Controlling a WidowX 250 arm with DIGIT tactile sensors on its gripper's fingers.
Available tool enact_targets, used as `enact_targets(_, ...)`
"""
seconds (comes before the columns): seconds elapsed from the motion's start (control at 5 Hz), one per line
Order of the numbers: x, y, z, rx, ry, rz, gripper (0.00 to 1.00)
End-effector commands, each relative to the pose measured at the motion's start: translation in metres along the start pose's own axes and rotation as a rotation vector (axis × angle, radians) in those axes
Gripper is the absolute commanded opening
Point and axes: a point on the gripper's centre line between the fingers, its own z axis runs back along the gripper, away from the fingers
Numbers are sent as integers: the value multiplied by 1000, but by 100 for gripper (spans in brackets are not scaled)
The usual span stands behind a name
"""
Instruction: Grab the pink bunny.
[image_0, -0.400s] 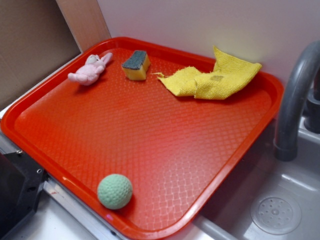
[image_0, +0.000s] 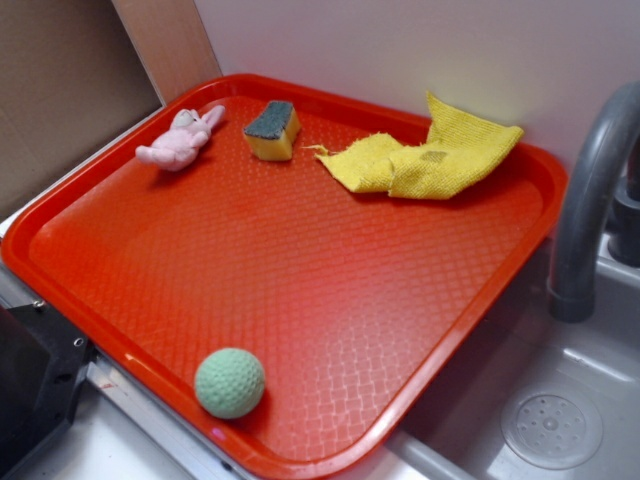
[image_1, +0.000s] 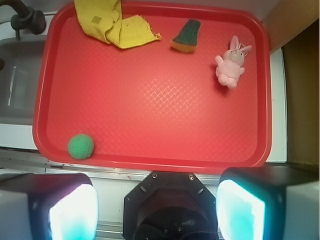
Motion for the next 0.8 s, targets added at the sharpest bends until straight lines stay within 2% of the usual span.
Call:
enact_targets(0.0,78,77,-52,25,-145,391,100)
enact_targets(0.2,99,107,-83,17,-187,439,100)
enact_targets(0.6,99,107,-83,17,-187,439,100)
